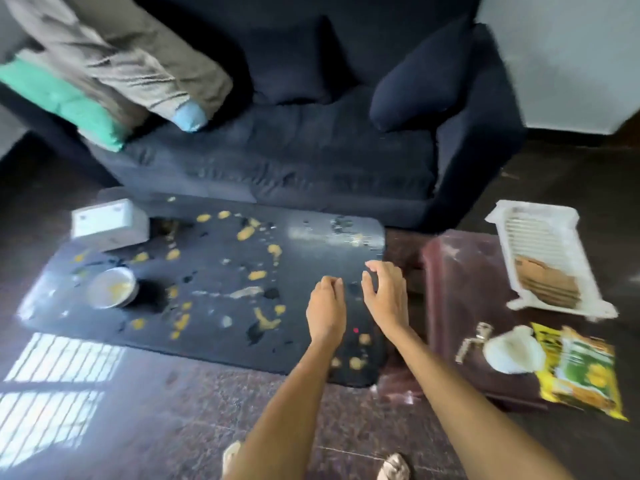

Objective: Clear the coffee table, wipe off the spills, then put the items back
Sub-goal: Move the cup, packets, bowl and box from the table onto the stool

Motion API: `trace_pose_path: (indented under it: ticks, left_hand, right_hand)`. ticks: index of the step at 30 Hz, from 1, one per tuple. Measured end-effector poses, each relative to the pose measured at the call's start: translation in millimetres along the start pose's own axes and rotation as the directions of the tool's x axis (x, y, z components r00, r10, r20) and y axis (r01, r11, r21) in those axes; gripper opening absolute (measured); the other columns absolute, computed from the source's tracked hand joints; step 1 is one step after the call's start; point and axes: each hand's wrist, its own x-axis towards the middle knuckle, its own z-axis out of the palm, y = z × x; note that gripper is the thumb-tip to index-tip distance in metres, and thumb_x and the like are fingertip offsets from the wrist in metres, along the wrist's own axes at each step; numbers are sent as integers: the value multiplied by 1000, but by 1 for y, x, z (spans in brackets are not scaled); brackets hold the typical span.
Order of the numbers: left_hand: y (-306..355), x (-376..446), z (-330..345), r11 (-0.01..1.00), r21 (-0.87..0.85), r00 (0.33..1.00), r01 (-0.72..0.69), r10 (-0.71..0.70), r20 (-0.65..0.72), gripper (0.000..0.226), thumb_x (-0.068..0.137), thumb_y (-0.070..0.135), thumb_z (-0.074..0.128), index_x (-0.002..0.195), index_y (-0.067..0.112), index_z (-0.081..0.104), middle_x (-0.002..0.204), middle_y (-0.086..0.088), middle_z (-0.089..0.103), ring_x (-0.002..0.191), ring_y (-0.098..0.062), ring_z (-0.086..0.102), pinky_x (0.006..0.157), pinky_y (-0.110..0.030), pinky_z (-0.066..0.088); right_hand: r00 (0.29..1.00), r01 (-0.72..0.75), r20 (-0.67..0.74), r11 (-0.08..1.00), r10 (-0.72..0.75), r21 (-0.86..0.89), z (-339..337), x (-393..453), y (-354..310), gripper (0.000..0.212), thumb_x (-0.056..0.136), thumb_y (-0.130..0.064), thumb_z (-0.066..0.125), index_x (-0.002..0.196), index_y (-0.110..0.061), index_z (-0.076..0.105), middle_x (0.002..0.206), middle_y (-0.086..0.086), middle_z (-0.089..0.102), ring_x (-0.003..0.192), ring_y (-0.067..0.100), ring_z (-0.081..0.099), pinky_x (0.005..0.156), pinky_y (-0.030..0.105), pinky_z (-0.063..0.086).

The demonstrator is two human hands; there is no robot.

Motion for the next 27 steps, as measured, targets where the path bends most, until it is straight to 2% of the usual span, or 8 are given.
trace_pose_path:
  ticks: [5,9,13,18,22,25,27]
  left_hand:
    - [-106,28,-115,993,38,989,111,-107,-104,31,102,33,31,104,11,53,105,-5,64,100,-25,58,74,-32,38]
    - [-186,50,-193,975,44,965,216,-206,-162,32,101,32,32,107,9,54,108,-6,63,103,-26,57,76,-33,38]
    - [-251,67,-260,961,19,938,277,-266,-223,30,101,32,34,103,10,54,103,-8,64,99,-29,58,72,-35,39]
    - [-302,84,-310,923,-20,893,384,-377,-247,24,100,24,35,93,9,53,99,-15,66,82,-30,56,65,-32,38]
    - [-330,105,-336,892,-30,852,451,-440,-284,28,99,22,36,110,5,56,109,-14,64,97,-33,59,68,-32,38]
    - [-353,132,-352,882,-19,844,472,-458,-281,26,98,19,38,105,2,56,105,-16,64,97,-35,59,69,-35,42]
    - [-364,150,-360,865,-15,836,501,-489,-250,25,95,15,41,108,-1,55,109,-18,62,99,-36,58,73,-37,44]
  right_hand:
    - [990,59,125,996,-68,73,104,-19,-106,24,87,-22,50,102,-8,64,98,7,65,93,28,59,82,37,44]
    - [972,59,218,990,-86,130,177,-29,-184,37,85,-34,41,99,-8,63,93,7,65,90,30,59,80,41,46]
    - [943,54,320,990,-94,132,233,-30,-242,25,87,-22,53,104,-6,63,94,9,63,93,29,57,80,37,45]
    - [885,23,456,988,-92,153,281,-29,-284,24,91,-17,56,112,-6,59,98,10,62,97,26,55,81,36,44]
    - [844,2,530,990,-76,140,314,-13,-306,27,91,-20,56,115,-8,58,100,11,62,99,27,55,85,39,46]
    - [813,-37,580,992,-42,124,342,7,-322,32,90,-23,59,117,-7,56,103,13,62,99,30,57,85,40,47]
    - [790,-54,612,990,-37,131,359,22,-329,39,88,-26,62,120,-6,53,107,14,61,103,31,56,89,42,47]
